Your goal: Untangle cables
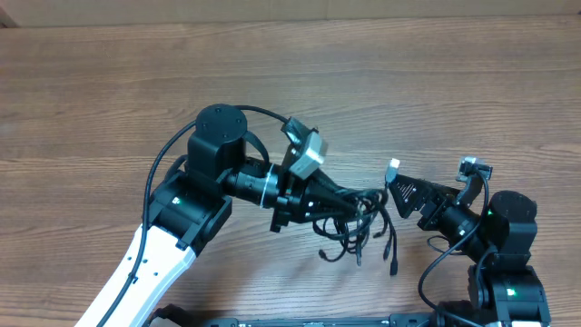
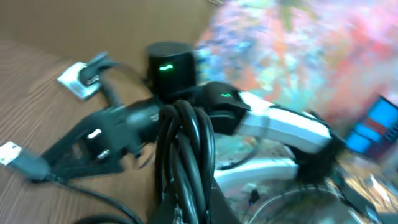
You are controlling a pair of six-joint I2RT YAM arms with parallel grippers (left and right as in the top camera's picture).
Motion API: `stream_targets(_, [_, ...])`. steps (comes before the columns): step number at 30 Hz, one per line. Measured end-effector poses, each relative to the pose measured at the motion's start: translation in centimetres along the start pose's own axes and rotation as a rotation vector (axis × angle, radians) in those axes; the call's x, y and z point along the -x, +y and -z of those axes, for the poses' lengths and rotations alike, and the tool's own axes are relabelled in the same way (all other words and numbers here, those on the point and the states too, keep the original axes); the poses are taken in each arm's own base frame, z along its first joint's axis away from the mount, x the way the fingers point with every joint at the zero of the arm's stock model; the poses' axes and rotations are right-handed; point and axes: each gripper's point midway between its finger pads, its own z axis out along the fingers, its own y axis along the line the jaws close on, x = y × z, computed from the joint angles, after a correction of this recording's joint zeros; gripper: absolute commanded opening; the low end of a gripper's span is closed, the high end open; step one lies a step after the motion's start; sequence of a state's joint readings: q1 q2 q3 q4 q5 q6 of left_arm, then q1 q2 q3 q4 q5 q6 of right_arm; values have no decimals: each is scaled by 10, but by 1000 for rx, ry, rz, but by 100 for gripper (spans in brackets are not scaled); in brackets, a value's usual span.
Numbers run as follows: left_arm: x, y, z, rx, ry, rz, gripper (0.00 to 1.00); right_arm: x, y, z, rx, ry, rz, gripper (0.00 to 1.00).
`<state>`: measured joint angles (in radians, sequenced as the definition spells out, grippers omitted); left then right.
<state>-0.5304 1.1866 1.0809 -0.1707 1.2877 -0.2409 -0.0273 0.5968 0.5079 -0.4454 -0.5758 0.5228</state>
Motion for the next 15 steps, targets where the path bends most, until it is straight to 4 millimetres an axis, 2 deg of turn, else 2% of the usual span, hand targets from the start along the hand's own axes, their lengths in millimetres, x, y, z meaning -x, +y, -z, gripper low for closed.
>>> stream_targets(4, [-14,35,4,200,5,171,4,-5,2,1,10,26,-12,100])
stream_targets(9, [-32,79,23,474,-10,360,4,-7,9,8,2,60,-36,100])
stream_targets(15, [-31,106,40,654,-90,483,4,11,38,18,77,26,14,100])
